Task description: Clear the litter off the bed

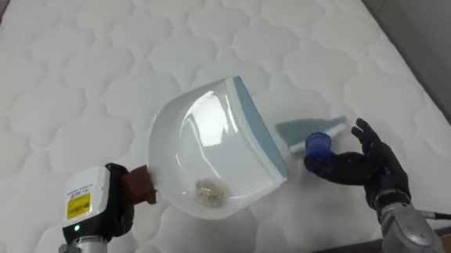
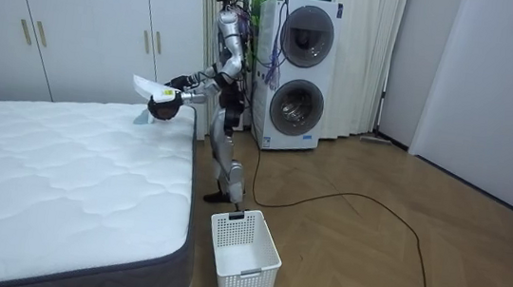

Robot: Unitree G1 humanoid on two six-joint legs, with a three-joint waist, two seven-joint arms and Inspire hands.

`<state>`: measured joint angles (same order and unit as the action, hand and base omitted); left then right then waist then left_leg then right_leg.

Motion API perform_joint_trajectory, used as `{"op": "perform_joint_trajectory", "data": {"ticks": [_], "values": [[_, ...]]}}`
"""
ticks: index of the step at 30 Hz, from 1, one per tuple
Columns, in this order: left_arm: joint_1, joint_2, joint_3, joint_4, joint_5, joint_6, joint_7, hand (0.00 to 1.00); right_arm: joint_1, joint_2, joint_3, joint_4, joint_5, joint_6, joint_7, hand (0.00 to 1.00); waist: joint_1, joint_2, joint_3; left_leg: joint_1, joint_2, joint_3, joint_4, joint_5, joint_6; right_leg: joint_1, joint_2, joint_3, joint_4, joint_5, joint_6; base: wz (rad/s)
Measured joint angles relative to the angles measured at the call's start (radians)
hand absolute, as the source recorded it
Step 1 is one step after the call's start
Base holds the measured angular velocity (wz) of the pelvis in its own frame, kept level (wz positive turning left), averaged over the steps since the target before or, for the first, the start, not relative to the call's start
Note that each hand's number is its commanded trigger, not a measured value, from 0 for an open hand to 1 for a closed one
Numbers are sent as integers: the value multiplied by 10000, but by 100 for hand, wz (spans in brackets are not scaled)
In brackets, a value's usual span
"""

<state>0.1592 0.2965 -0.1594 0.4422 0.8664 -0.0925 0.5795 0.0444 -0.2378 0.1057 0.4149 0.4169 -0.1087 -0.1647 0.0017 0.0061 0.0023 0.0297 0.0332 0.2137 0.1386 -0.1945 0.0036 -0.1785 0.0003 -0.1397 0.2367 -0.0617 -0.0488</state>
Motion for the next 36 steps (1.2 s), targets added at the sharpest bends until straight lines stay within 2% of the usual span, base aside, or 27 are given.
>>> {"op": "perform_joint_trajectory", "data": {"ticks": [4,6,10,22,25,27,29,31,32,33,34,36], "values": [[-7,0,1,-6,-17,-7,-7,100,0,0,-6,0,148,0,-19,0,-37,-13,-6,-4,-15,-117,23,4,5,46,-76,-56,3,-25,13,8],[-5,3,2,-6,-16,-9,-50,100,2,-3,-29,-18,124,0,-67,0,-237,-17,-2,7,-60,-521,89,9,13,240,-152,-285,-36,-124,59,40],[-8,9,19,-13,-16,-12,-178,100,19,-5,-108,-174,37,0,-62,0,-228,-25,-6,33,-77,-910,129,13,21,485,-187,-571,-169,-138,71,28],[56,10,247,15,5,-2,-422,100,107,6,-69,-482,-863,-74,48,0,98,-96,-10,-304,-93,-1867,299,36,25,687,-324,-1381,-367,-210,58,22],[149,-24,292,12,15,20,-419,100,113,4,23,-628,-962,-74,31,0,304,-99,-12,-376,-73,-2052,343,45,11,750,-301,-1570,-384,-253,64,24],[239,-105,277,12,105,59,-418,100,111,-3,122,-629,-1029,-76,38,0,310,-99,-10,-619,-100,-2348,580,42,6,809,-347,-1824,-385,-313,83,52],[291,-128,283,29,107,59,-425,100,122,5,202,-554,-1214,-75,44,0,317,-98,-3,-853,-119,-2465,869,34,-7,885,-424,-2087,-332,-393,88,69],[285,-158,290,34,107,53,-431,100,148,7,192,-554,-1508,-76,33,0,262,-71,9,-1147,-99,-2248,1229,32,-9,1020,-519,-2567,-330,-507,110,94],[279,-176,297,34,109,52,-431,100,162,7,192,-555,-1601,-78,17,0,192,-55,16,-1343,-81,-1815,1390,32,-7,1117,-612,-2878,-315,-634,116,113],[285,-219,316,37,98,53,-432,100,167,9,192,-557,-1680,-80,-4,0,170,-51,23,-1522,78,-1283,1529,55,32,1183,-705,-3308,-253,-761,121,114],[291,-244,310,60,94,53,-433,100,169,5,193,-568,-1680,-82,-2,0,170,-38,33,-1617,164,-1071,1600,55,32,1236,-735,-3496,-225,-832,135,108],[298,-398,305,203,100,37,-439,100,185,0,199,-674,-1659,-183,-44,0,193,55,85,-1869,519,87,1889,126,78,1473,-940,-4463,-115,-1150,237,116]]}}
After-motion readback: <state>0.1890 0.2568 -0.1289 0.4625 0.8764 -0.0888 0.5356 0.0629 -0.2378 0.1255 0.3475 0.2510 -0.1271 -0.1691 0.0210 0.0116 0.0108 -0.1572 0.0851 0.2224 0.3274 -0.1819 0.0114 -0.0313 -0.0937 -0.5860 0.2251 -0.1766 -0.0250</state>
